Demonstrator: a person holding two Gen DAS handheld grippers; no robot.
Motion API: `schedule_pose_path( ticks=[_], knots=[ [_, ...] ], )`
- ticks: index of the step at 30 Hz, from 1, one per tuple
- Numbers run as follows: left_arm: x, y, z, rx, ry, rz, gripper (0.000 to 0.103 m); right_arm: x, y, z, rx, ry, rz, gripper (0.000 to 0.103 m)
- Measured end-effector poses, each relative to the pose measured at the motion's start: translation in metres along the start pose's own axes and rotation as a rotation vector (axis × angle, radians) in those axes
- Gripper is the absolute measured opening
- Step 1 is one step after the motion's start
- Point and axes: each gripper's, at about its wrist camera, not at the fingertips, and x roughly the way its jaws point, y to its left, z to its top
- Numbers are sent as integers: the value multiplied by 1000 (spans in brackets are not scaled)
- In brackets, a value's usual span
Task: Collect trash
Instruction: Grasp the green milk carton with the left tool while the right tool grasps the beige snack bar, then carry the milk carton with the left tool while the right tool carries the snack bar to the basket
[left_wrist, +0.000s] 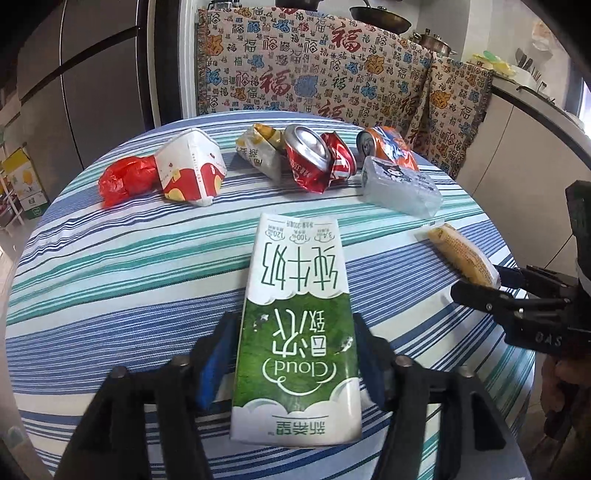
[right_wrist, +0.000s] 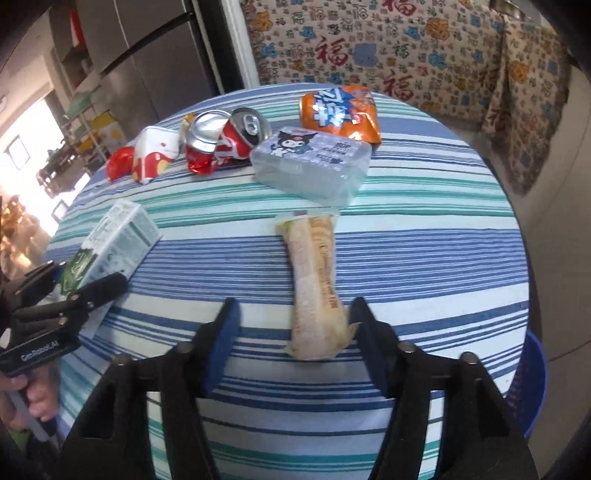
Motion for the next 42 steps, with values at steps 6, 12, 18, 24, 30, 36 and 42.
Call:
schedule_pose_path(
  ticks=[6,12,18,24,30,36,42],
  knots=[
    [9,-11,0,96,24,76,81,9,14,0,-83,23,-17,83],
    [11,-5,3,93,36,75,86,9,-2,11,-52,67,-2,83],
    [5,2,12,103,66,-7,85,-6,-14,26,-42,50,41,83],
    [5,-5,23,159,102,-22,61,8,-11,34,-59,101,71,22],
    [-8,-4,29,120,73,-54,48,-17,-17,34,1,23,106,13],
    [-21,-33,33,119,40,-121,47,-35,-43,20,93,-17,111,13],
    [-21,-76,36,141,38,-183,47,-57,-75,5,195,-67,134,13]
  ],
)
